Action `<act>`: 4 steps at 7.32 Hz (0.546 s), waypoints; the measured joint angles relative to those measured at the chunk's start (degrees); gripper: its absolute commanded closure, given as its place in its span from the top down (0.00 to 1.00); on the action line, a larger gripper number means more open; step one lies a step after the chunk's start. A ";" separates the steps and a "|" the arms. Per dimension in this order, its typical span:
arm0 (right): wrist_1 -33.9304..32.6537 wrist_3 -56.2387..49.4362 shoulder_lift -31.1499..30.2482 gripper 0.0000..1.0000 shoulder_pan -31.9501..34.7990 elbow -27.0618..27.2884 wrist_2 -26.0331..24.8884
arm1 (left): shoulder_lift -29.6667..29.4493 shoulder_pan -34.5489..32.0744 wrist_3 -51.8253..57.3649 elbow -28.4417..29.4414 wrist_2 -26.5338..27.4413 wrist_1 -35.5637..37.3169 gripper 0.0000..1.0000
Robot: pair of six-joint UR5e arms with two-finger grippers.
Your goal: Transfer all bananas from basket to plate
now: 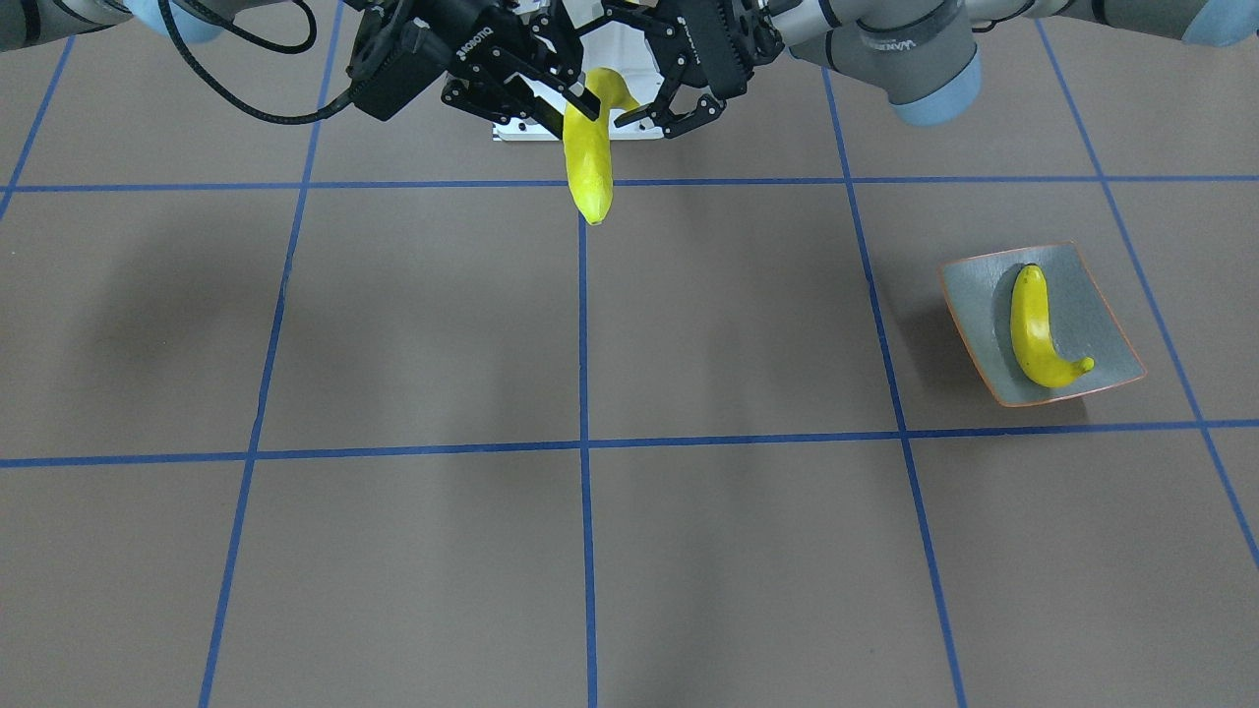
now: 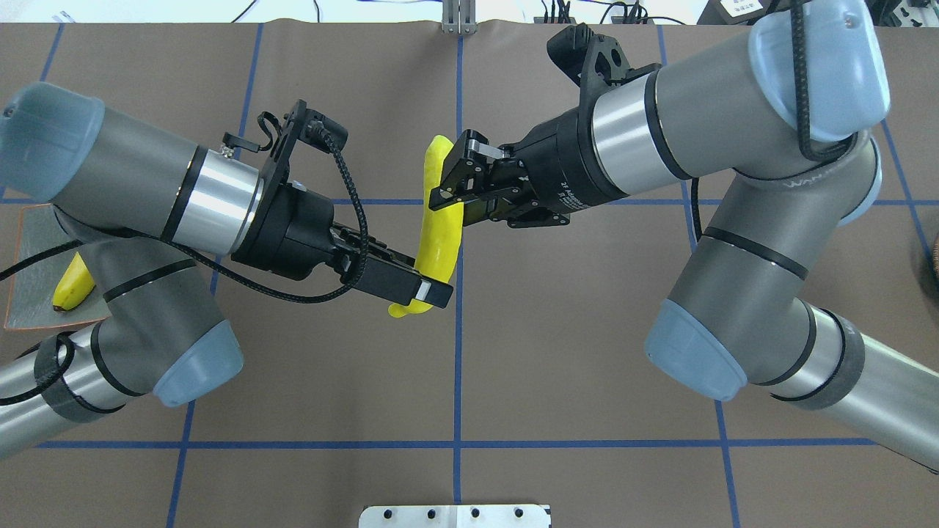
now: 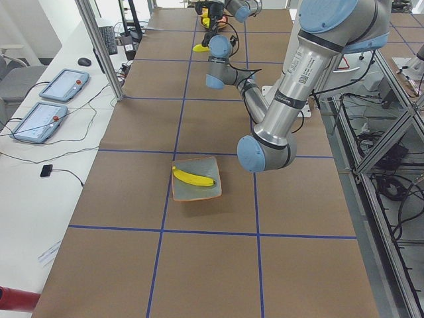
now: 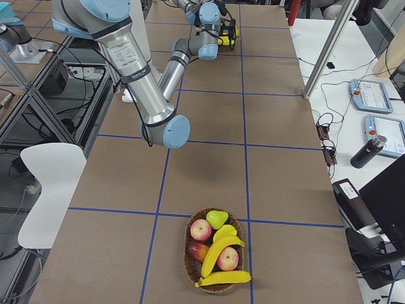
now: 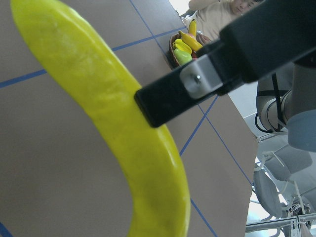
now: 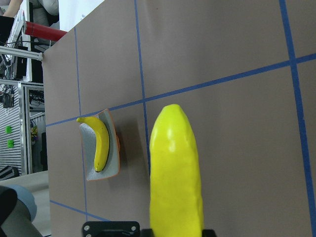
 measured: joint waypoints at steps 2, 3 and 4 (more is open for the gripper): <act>0.00 0.00 0.01 0.00 -0.46 0.30 -0.13 | 0.00 0.13 0.03 0.06 0.02 -0.02 0.47; 0.01 -0.02 0.01 0.00 -0.69 0.34 -0.21 | 0.00 0.20 0.04 0.06 0.06 -0.04 0.07; 0.04 -0.04 0.01 0.42 -0.87 0.35 -0.25 | 0.00 0.30 0.03 0.07 0.07 -0.03 0.00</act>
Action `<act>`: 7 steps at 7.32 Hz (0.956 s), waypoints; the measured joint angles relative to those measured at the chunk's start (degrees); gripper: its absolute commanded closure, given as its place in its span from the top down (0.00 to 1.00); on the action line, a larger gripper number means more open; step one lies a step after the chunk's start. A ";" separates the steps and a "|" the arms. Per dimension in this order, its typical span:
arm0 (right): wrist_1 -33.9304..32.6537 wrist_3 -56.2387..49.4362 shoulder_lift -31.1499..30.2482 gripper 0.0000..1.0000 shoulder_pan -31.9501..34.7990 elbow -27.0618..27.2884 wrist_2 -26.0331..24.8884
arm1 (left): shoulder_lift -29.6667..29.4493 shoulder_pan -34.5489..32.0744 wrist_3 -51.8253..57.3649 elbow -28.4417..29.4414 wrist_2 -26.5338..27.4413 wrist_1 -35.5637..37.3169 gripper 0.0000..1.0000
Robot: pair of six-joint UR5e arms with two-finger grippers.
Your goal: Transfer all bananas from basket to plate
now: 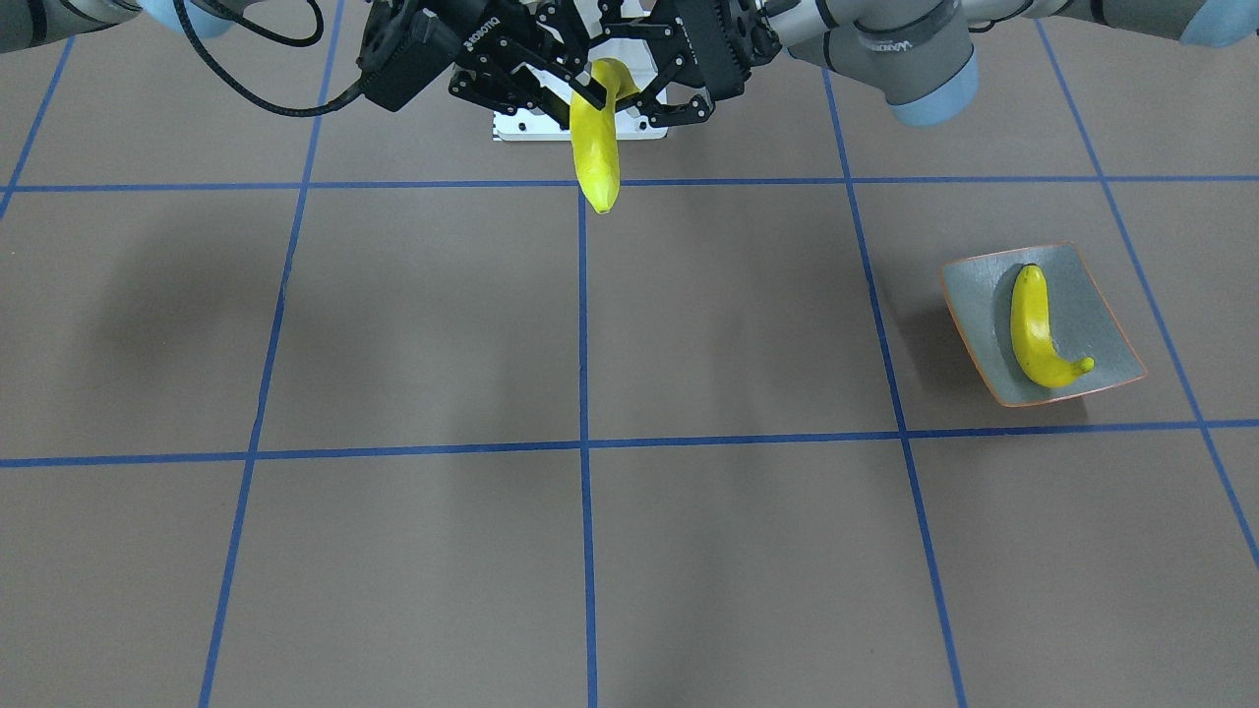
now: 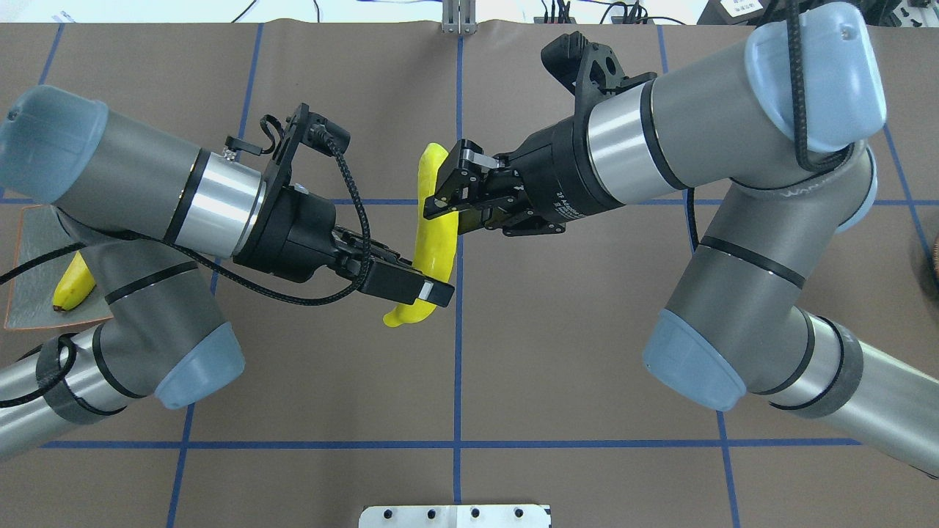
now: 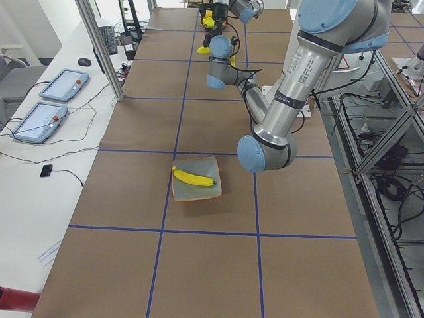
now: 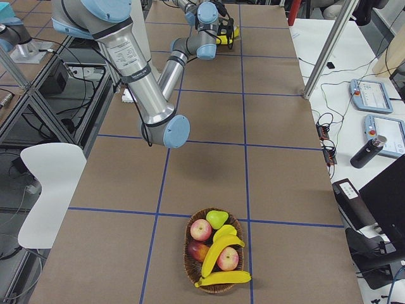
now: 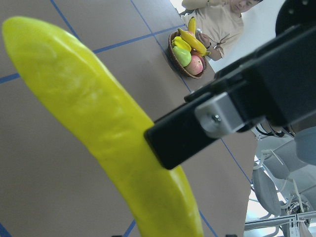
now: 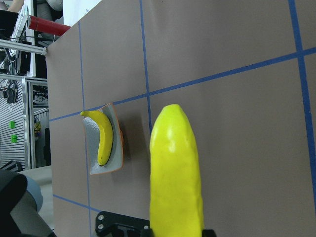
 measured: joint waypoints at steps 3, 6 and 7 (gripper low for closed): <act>0.14 -0.26 0.01 1.00 -0.05 0.44 -1.11 | 0.12 0.16 0.01 0.09 0.03 0.06 0.00; -0.06 -0.97 -1.17 1.00 4.16 1.44 -2.29 | 1.53 -0.12 0.00 0.11 0.14 0.42 0.00; -0.16 -1.59 -2.99 1.00 6.05 1.25 -2.51 | 3.72 -0.44 -0.06 0.01 0.24 0.56 0.00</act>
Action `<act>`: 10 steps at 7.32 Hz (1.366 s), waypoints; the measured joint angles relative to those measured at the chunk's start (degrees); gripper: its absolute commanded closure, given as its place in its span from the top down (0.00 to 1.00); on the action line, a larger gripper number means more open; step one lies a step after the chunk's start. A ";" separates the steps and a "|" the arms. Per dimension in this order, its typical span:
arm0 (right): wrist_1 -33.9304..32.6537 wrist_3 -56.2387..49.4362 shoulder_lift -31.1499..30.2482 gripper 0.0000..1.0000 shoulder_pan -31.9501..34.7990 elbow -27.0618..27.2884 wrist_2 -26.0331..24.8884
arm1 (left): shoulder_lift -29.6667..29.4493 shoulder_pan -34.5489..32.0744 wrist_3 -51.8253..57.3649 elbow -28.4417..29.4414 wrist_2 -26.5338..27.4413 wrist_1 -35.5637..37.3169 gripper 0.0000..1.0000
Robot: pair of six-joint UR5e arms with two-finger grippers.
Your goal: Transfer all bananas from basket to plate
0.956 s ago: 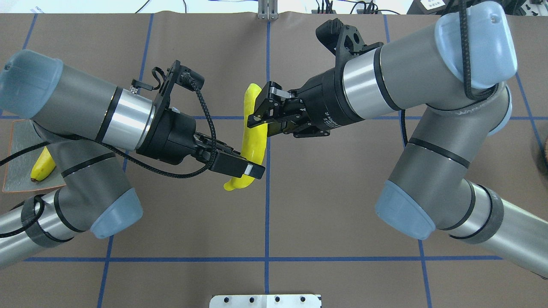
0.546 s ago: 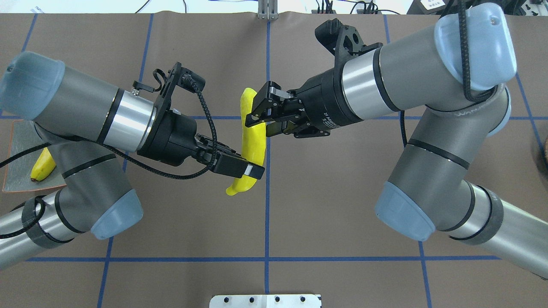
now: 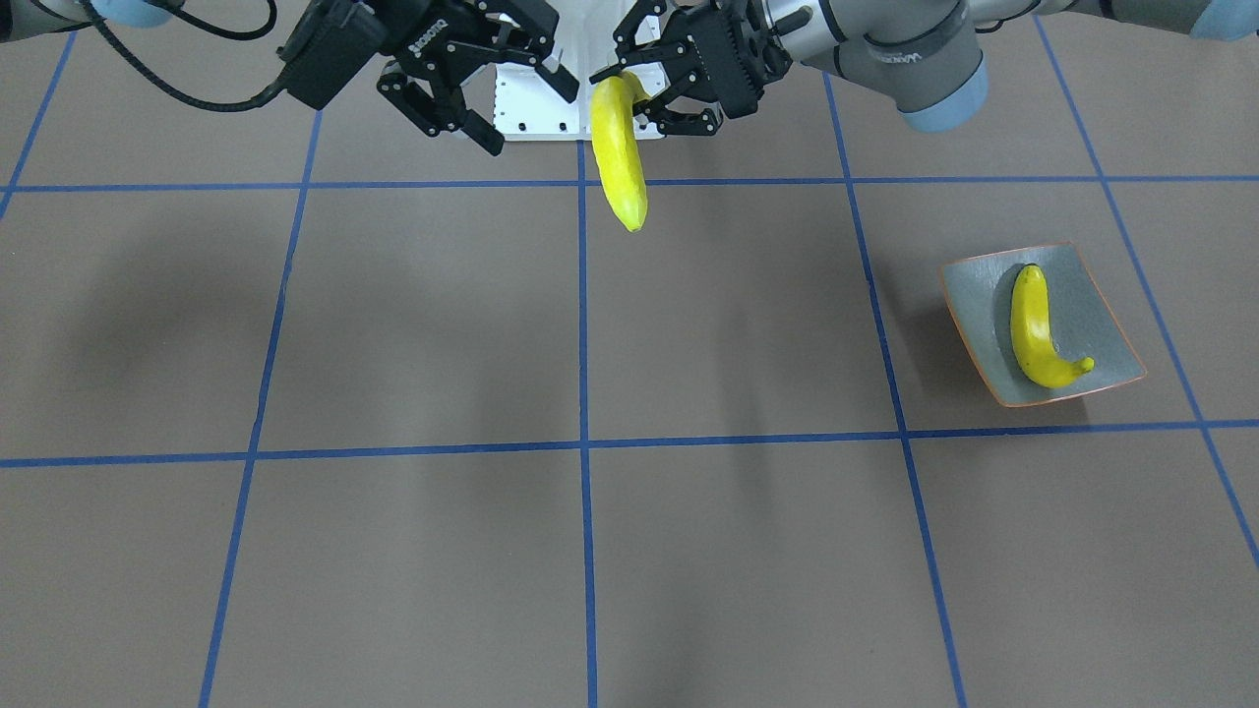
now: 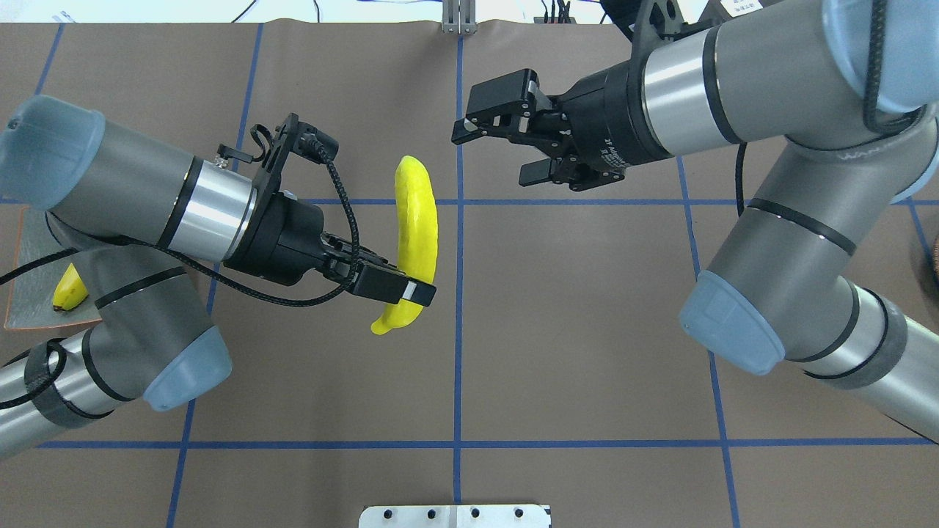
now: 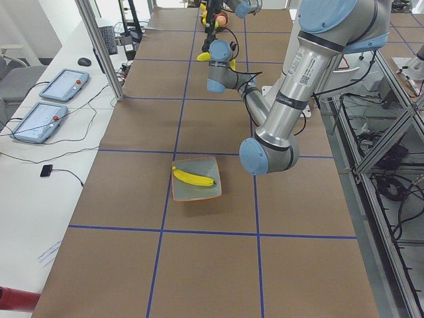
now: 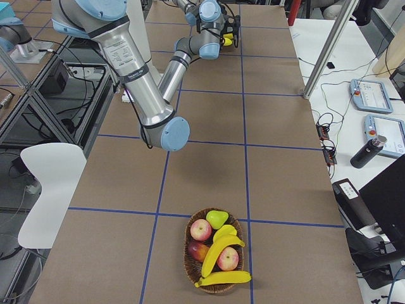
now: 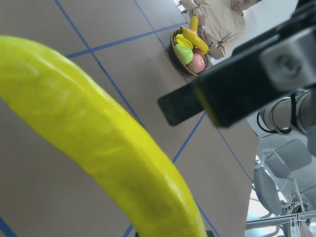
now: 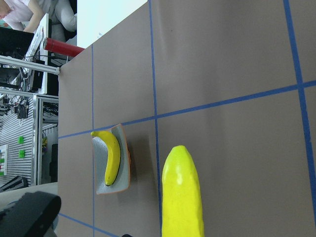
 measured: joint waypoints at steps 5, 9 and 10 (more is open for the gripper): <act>-7.60 -17.28 -8.01 1.00 8.47 -5.13 -0.91 | 18.20 -7.85 0.37 -2.07 0.48 0.01 0.00; -8.81 -31.14 -15.80 1.00 13.79 -6.74 -1.08 | 30.88 -13.54 12.17 -1.95 3.05 2.78 0.00; -8.75 -35.28 -17.96 1.00 15.33 -7.06 -0.77 | 31.84 -14.27 16.40 -1.98 4.81 6.17 0.00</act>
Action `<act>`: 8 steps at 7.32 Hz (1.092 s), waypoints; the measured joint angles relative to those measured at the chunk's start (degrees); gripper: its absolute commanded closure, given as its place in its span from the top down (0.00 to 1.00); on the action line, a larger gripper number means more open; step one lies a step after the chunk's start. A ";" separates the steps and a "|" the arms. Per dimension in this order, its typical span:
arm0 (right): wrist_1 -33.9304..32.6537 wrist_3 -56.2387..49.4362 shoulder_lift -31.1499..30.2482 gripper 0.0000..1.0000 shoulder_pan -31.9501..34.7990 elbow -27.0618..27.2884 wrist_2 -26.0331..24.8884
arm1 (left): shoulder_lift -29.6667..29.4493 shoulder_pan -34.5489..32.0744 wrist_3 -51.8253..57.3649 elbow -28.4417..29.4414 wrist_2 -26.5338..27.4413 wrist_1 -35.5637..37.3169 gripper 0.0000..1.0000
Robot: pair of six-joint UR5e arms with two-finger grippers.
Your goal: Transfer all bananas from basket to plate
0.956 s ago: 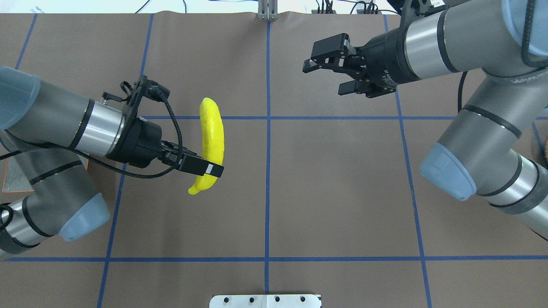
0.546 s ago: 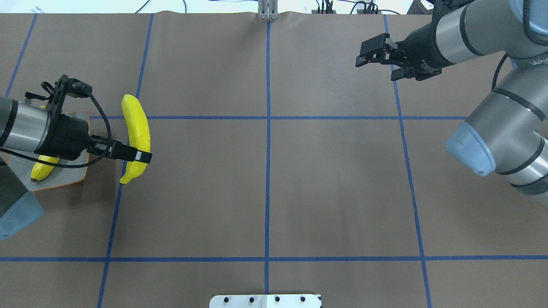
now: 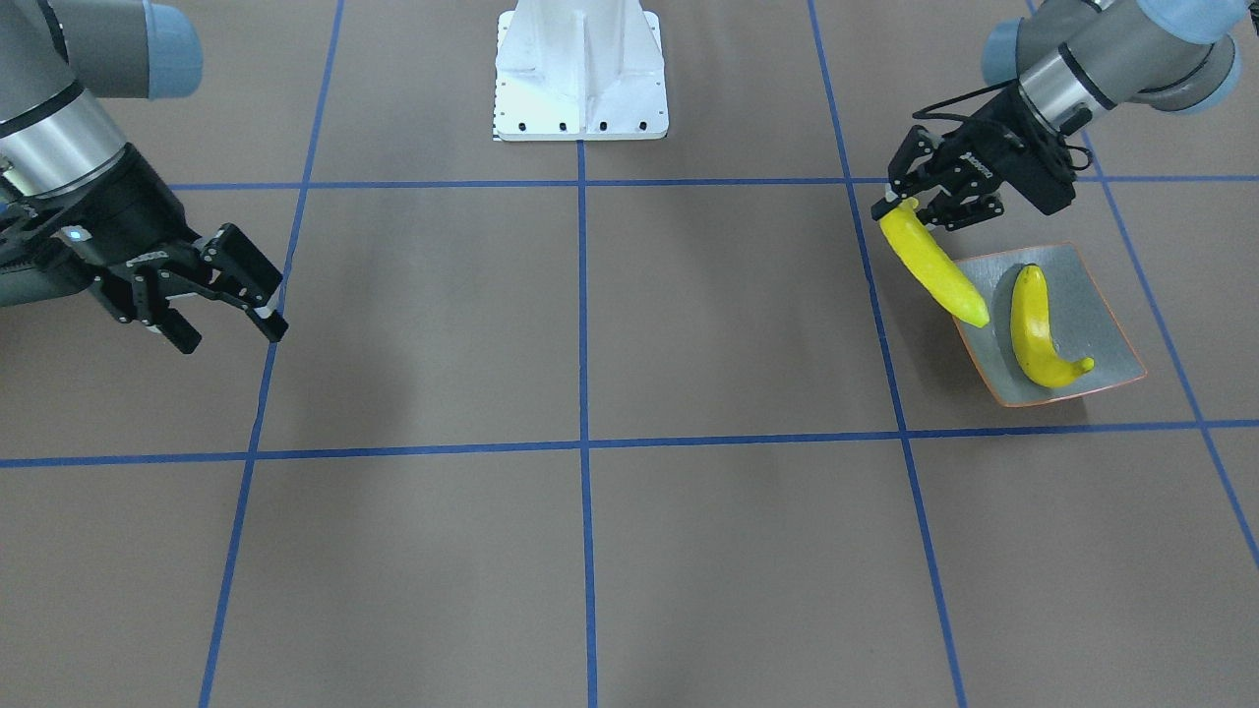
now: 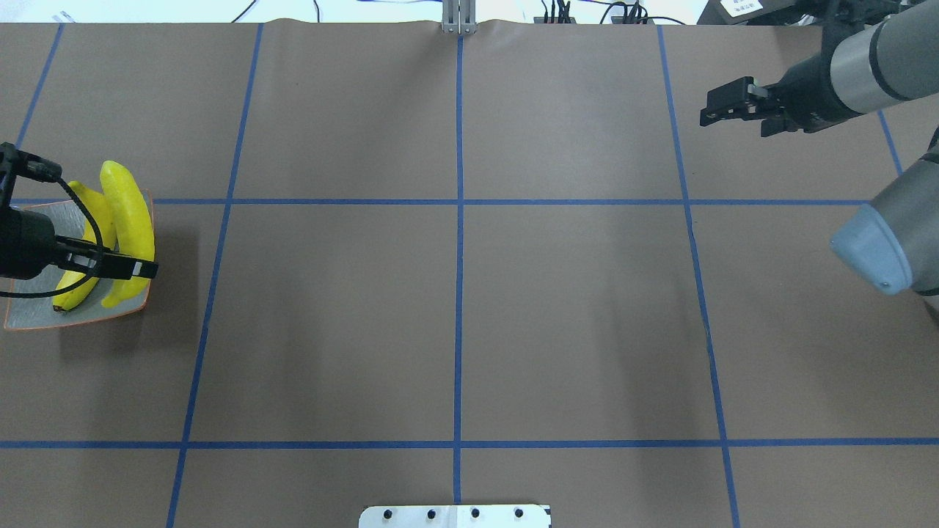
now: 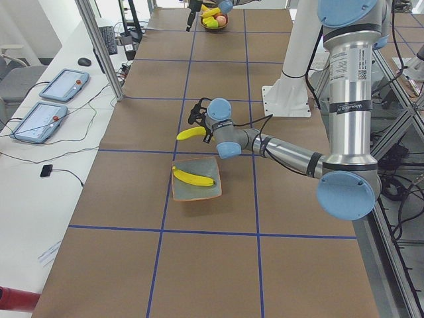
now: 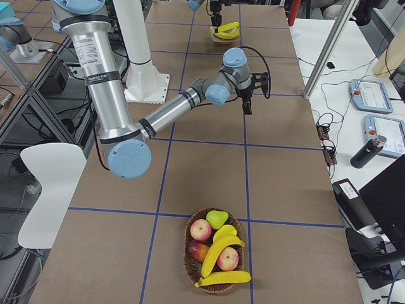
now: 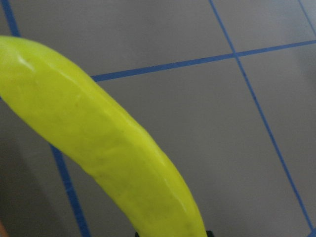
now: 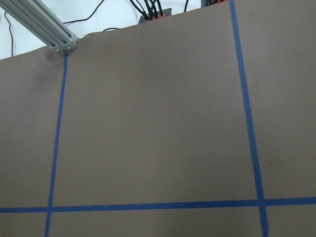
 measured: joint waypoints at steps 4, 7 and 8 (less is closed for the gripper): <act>0.39 -9.78 -5.54 1.00 3.50 -0.29 0.43 | 0.31 -0.63 16.50 0.23 9.06 17.84 0.00; 0.43 -10.12 -5.92 1.00 3.62 -0.29 0.38 | 0.35 -0.16 25.89 0.13 12.86 24.46 0.91; 0.43 -10.12 -5.94 1.00 3.63 -0.29 0.37 | 0.28 0.37 26.81 0.06 13.16 24.81 0.99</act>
